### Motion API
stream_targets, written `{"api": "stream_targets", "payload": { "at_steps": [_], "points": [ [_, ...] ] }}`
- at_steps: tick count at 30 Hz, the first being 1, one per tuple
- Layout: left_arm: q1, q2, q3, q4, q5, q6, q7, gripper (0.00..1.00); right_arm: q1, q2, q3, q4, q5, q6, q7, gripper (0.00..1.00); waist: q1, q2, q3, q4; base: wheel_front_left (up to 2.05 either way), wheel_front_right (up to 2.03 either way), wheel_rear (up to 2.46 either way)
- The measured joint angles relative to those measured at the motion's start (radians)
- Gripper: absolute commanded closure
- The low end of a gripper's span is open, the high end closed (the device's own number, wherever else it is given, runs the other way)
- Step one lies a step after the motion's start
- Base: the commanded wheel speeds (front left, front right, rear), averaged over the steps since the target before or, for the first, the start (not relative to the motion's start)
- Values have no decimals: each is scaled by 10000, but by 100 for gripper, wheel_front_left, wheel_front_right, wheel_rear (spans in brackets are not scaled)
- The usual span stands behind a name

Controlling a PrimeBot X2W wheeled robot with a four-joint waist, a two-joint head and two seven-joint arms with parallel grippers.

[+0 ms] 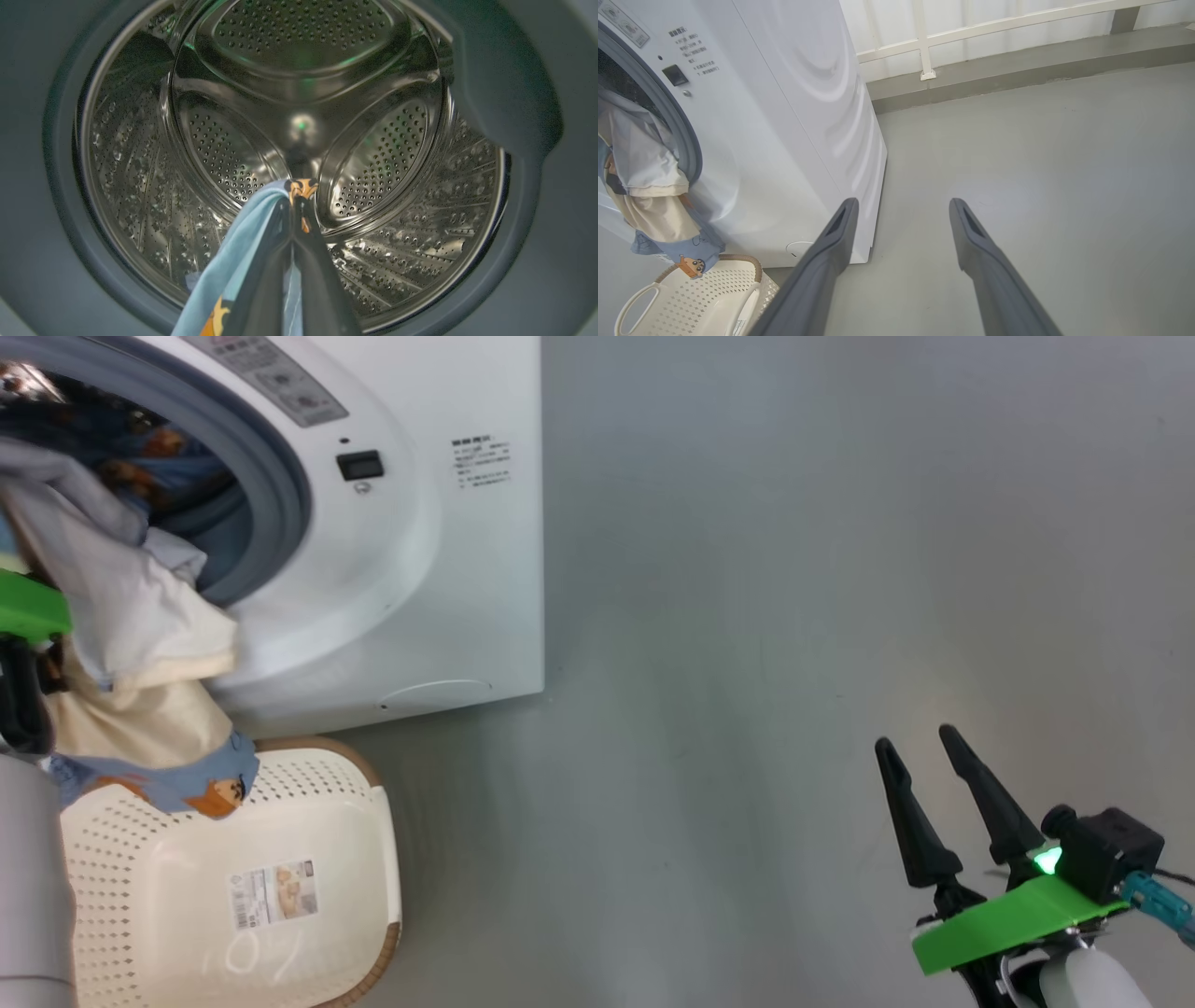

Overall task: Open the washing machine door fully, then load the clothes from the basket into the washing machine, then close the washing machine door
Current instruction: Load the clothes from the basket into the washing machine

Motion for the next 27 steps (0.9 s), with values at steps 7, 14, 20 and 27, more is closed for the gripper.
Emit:
{"api": "stream_targets", "payload": {
  "at_steps": [7,14,20,27],
  "points": [
    [-588,184,-249,1774,347,-96,0,100,-318,50,117,-27,0,0,0,0,0,0,344,-250,0,0,0],
    [-1391,512,-593,3012,497,-148,2,100,-376,111,347,-27,0,0,0,0,0,0,641,-522,0,0,0],
    [-1955,800,-757,2660,635,-178,2,100,-616,130,466,-42,0,0,0,0,1,0,908,-751,0,0,0],
    [-2186,802,-353,780,608,-180,0,100,-766,209,610,-75,0,0,0,0,0,0,1262,-955,0,0,0]
  ]
}}
